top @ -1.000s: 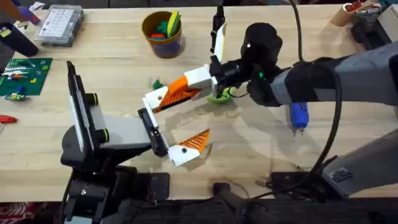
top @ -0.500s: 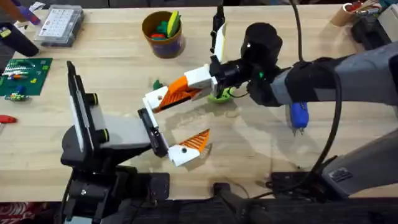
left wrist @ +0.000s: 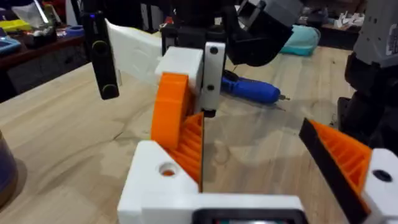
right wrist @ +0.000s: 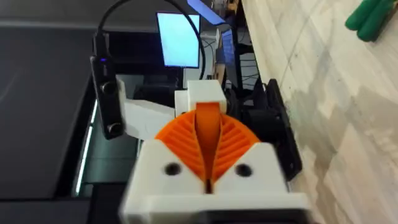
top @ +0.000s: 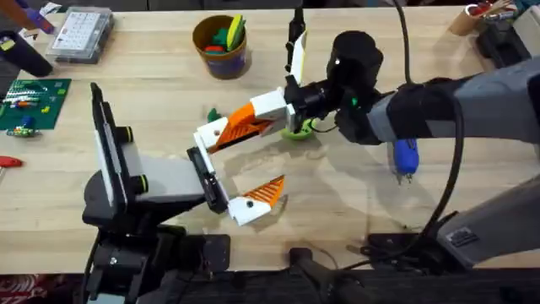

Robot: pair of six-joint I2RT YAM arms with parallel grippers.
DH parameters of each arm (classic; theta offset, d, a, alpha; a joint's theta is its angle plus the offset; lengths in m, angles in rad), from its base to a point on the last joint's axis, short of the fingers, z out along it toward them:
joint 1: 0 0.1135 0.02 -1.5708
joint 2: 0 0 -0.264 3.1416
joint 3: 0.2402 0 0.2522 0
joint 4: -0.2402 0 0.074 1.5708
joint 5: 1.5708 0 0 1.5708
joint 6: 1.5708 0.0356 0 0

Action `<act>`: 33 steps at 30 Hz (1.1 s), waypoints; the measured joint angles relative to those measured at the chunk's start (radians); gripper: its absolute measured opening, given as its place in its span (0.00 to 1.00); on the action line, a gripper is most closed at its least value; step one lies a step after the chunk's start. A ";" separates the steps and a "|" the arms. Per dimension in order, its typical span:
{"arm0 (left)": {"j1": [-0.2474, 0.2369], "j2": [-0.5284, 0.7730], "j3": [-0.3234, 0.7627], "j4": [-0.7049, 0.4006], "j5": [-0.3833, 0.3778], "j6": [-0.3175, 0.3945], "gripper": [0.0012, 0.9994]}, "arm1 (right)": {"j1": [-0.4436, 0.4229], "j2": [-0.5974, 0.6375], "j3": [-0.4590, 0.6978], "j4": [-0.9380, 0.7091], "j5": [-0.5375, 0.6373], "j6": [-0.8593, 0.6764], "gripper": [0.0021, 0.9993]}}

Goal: Pick up the gripper from the table and insert it into the empty holder that is missing its gripper. Then pick up a screw, insert it into the mounting hole, and use the screwdriver to tighten it. Finally, clean up the table by picking up the vegetable and placing it into the bucket.

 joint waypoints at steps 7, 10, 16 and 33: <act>-0.010 0.000 0.000 -0.010 0.052 -0.008 0.99 | 0.014 0.000 0.021 0.013 0.025 0.012 0.95; -0.010 0.000 0.000 -0.011 0.066 -0.008 0.99 | 0.018 0.000 0.024 0.014 0.030 0.017 1.00; -0.010 0.000 0.000 -0.013 0.074 -0.008 0.99 | 0.019 0.000 0.024 0.013 0.035 0.021 1.00; -0.010 0.000 0.000 -0.013 0.074 -0.008 0.99 | 0.018 0.000 0.024 0.013 0.053 0.019 1.00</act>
